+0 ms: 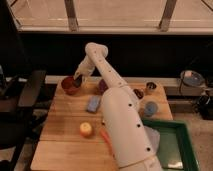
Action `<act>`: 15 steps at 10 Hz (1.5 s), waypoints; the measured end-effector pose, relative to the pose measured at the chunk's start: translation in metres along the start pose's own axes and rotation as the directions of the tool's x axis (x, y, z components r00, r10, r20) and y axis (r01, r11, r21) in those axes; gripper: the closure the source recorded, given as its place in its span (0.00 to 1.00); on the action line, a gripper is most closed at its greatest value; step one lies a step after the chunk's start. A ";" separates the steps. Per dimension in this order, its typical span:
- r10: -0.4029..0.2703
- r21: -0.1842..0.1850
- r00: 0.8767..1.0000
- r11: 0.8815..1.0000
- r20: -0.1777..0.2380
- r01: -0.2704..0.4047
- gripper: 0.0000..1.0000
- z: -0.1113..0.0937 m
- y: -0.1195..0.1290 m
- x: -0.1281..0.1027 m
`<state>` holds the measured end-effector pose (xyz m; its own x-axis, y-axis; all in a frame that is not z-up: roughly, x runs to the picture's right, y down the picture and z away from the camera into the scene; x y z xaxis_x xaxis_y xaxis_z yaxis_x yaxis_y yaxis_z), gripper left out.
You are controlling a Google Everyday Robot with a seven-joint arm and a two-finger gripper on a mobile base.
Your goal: Wipe red bowl with eraser
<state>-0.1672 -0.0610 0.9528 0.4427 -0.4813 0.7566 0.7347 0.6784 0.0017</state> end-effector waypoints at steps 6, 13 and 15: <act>-0.083 0.038 0.995 0.996 0.061 0.080 1.00 0.015 -0.032 -0.024; -0.065 0.053 0.989 0.997 0.135 0.059 1.00 0.017 -0.008 -0.050; -0.040 0.028 0.993 0.999 0.111 0.037 1.00 0.008 0.005 -0.041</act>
<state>-0.1856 -0.0331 0.9275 0.3529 -0.4432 0.8241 0.7357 0.6756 0.0483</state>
